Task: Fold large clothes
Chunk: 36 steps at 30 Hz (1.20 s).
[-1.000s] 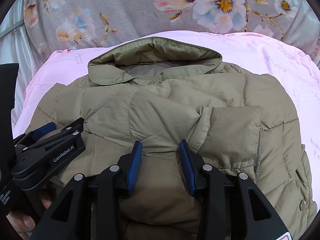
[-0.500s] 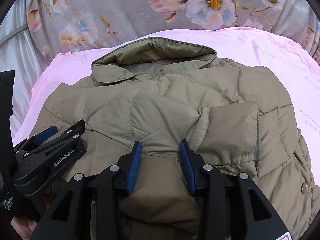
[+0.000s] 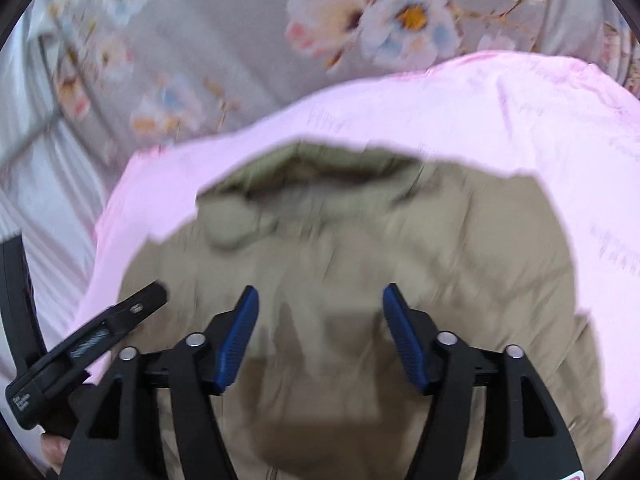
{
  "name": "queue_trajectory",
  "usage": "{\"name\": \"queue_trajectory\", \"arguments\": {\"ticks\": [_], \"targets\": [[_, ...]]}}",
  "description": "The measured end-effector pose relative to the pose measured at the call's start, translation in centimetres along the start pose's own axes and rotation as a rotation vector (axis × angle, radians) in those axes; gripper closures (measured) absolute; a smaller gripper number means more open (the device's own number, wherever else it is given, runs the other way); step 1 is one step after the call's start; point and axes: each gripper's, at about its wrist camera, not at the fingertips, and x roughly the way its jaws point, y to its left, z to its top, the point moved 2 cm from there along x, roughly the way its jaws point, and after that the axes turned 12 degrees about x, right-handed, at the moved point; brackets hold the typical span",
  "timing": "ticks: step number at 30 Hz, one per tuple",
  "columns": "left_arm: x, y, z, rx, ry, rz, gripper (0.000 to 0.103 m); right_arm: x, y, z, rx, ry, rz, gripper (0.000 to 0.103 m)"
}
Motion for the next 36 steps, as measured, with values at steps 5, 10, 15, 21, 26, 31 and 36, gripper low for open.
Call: {"name": "queue_trajectory", "arguments": {"ticks": [5,10,15,21,26,31,36], "targets": [[6.4,1.5,4.7,-0.126,0.125,-0.141,0.014,4.9,-3.1,4.5,0.171,0.082,0.008,0.034],[11.2,1.4,5.0,-0.180,0.198,-0.224,0.043,9.1,-3.6,4.6,0.202,0.164,0.035,0.049],[11.9,0.3,5.2,-0.124,0.186,-0.241,0.096,8.5,-0.8,4.3,0.092,0.127,0.099,0.099],[12.7,0.8,3.5,-0.023,0.185,-0.149,0.098,9.8,-2.8,2.6,0.063,0.128,0.000,0.100],[13.0,0.0,2.4,0.050,0.148,-0.093,0.099,10.7,-4.3,2.1,0.104,0.161,0.011,0.102],[12.6,-0.5,2.3,0.093,0.120,-0.054,0.095,10.4,-4.8,2.4,0.136,0.182,0.033,0.102],[7.8,0.9,4.0,0.106,0.062,-0.069,0.064,5.9,-3.5,4.2,0.088,0.080,0.014,0.085]]}}
